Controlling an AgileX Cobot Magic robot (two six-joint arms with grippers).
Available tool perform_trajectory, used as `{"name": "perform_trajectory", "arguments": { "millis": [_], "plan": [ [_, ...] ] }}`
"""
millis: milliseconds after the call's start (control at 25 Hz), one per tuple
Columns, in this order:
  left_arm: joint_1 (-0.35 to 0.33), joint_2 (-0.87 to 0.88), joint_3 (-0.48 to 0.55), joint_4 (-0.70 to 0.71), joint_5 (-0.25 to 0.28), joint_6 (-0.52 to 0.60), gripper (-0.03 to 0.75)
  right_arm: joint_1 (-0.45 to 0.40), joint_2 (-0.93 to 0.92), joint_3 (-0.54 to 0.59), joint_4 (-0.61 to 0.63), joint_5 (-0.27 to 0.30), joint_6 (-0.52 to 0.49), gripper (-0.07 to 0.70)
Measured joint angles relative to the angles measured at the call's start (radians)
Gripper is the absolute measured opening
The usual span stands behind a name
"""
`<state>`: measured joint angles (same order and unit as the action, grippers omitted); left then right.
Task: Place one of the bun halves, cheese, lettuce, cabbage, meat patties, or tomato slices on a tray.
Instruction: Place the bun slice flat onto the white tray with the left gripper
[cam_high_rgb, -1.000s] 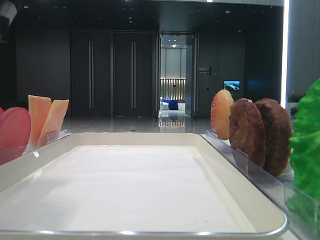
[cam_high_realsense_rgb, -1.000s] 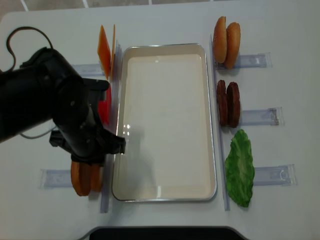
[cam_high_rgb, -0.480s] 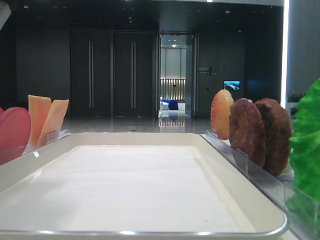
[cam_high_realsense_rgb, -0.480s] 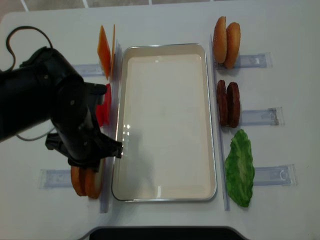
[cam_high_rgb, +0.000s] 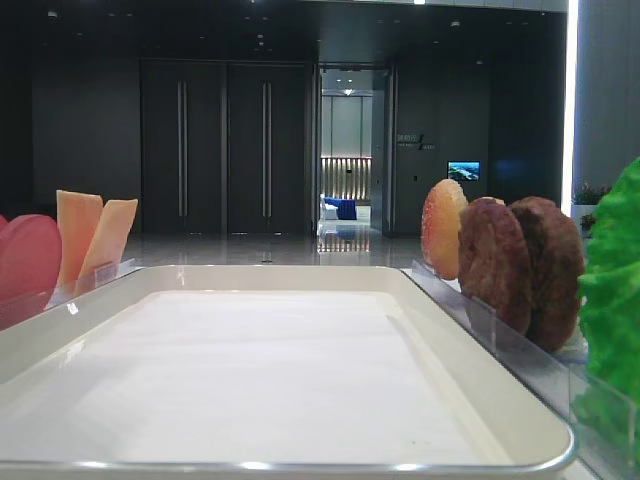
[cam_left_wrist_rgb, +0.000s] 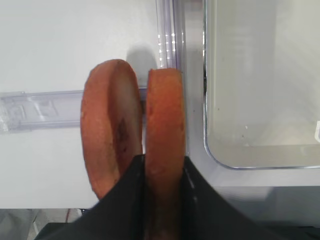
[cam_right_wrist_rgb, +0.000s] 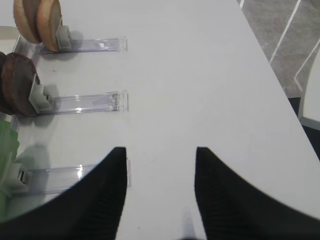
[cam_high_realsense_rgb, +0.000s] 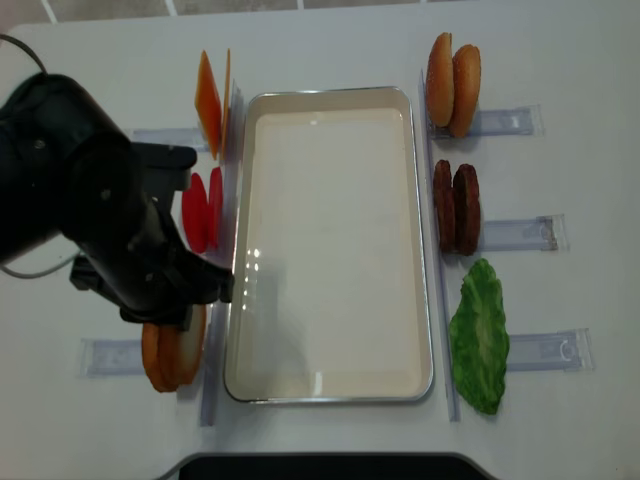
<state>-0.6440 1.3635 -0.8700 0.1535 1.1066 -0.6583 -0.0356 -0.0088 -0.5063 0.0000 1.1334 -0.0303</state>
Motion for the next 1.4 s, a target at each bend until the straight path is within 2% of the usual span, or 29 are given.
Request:
{"name": "perform_trajectory", "arguments": {
  "millis": [160,280,560,920,1400],
  "plan": [
    [0.000,-0.052,-0.043,0.006,0.053,0.000,0.121,0.000,0.000,0.000,0.000,0.000,0.000,0.308],
    [0.000,-0.097,-0.068,0.013,0.074,-0.002,0.120,0.000,0.000,0.000,0.000,0.000,0.000,0.308],
    [0.000,-0.125,-0.074,0.020,0.075,-0.006,0.120,0.000,0.000,0.000,0.000,0.000,0.000,0.308],
    [0.000,-0.125,-0.074,-0.011,-0.072,0.002,0.120,0.000,0.000,0.000,0.000,0.000,0.000,0.308],
    [-0.001,-0.125,0.043,-0.244,-0.427,0.121,0.120,0.000,0.000,0.000,0.000,0.000,0.000,0.308]
  ]
}}
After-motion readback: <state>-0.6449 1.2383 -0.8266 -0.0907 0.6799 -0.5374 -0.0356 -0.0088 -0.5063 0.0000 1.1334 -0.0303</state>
